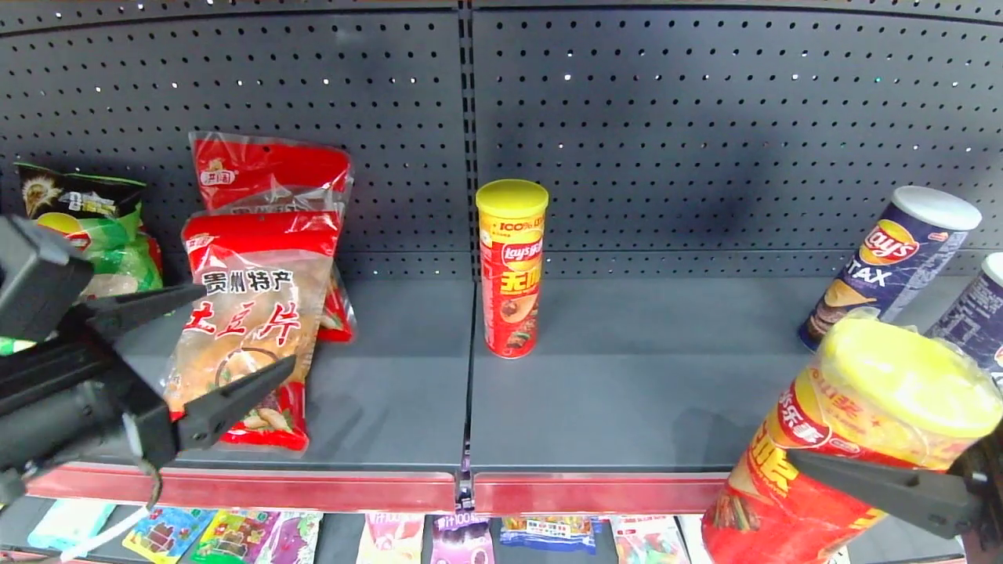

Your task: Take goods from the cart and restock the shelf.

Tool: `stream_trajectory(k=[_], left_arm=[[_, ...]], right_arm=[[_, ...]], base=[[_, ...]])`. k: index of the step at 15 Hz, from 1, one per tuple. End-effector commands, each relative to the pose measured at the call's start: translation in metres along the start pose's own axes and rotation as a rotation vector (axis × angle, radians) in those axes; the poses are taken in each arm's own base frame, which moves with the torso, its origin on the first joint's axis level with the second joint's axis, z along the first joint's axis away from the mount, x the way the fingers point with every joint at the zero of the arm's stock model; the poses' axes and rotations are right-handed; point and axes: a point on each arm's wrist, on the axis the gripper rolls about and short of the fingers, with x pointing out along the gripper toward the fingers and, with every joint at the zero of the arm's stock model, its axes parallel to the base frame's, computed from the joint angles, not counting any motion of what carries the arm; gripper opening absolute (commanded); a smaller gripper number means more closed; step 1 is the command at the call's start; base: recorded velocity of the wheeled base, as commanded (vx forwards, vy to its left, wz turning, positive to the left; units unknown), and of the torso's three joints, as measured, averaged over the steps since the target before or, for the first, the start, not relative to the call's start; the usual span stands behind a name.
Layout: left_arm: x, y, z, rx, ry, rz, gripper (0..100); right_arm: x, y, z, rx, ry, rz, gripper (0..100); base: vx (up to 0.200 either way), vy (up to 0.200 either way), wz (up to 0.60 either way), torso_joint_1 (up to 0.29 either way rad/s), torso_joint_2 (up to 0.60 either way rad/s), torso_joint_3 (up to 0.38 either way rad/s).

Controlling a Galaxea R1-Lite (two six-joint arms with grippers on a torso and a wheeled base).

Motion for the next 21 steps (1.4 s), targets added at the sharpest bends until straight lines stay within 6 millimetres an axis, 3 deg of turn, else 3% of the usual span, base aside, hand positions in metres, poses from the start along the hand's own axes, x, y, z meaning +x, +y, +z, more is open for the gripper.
stream_trajectory(k=[1,3,5,8,13,21], left_arm=[[0.068,-0.002,0.029,-0.027,-0.025,-0.112,100],[0.099,-0.014,0.045,-0.069,-0.051,-0.192,100],[0.129,-0.026,0.047,-0.124,-0.069,-0.247,100],[0.166,-0.031,0.036,-0.105,-0.114,-0.225,100],[0.195,-0.037,0.04,-0.102,-0.131,-0.233,100],[0.215,-0.051,0.042,-0.097,-0.111,-0.238,100]], right_arm=[[-0.001,0.0,-0.001,0.0,0.001,-0.001,0],[-0.002,0.001,0.0,-0.003,-0.005,-0.005,0],[-0.002,0.001,0.0,-0.004,-0.007,-0.007,0],[-0.005,0.002,0.0,-0.004,-0.014,-0.014,0],[-0.007,0.002,-0.001,-0.002,-0.018,-0.021,0],[-0.006,0.002,-0.002,0.002,-0.011,-0.019,0]], base=[[0.0,0.0,0.0,0.0,0.0,0.0],[0.0,0.0,0.0,0.0,0.0,0.0],[0.0,0.0,0.0,0.0,0.0,0.0],[0.0,0.0,0.0,0.0,0.0,0.0],[0.0,0.0,0.0,0.0,0.0,0.0],[0.0,0.0,0.0,0.0,0.0,0.0]])
